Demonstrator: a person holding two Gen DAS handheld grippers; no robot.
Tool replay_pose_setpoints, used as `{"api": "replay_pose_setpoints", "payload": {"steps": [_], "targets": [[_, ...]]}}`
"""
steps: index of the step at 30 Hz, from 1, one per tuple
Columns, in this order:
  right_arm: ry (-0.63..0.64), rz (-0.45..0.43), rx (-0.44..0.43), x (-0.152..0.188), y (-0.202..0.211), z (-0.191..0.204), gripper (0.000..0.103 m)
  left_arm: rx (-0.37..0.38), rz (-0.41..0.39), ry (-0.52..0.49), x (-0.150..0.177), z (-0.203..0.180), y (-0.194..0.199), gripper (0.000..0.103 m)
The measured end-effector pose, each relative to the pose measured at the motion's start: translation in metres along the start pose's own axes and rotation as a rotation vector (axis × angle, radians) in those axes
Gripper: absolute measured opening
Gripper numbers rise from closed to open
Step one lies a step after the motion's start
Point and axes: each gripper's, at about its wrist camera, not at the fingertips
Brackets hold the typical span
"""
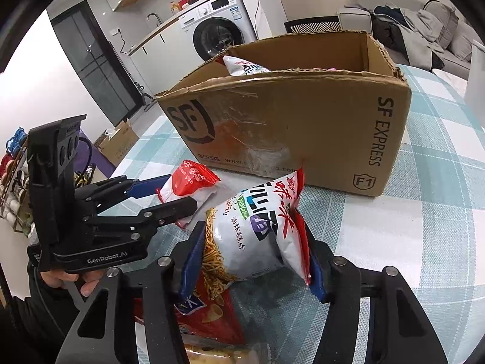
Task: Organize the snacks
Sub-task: 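Grasp the red-white balloon glue packet with the left tool while the right tool grasps a white noodle bag, then lift the balloon glue packet with the left tool while the right tool carries the noodle bag over the box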
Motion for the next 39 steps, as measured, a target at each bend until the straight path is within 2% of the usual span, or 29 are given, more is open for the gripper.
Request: {"api": "replay_pose_setpoints", "payload": {"steps": [20, 39], "targets": [[0.023, -0.077, -0.012, -0.006, 0.031, 0.002, 0.058, 0.060, -0.069, -0.020, 0.003, -0.023, 0.047, 0.050], [0.021, -0.167, -0.010, -0.004, 0.069, -0.003, 0.058, 0.077, -0.137, -0.028, 0.001, -0.042, 0.087, 0.050]]}}
Point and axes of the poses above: each gripper's, at about its wrist camera, not at the fingertips, and y roughly against the way its jaws point, z to its left, x to its underside, and after that the axes turned 11 degrees about y, right-handed
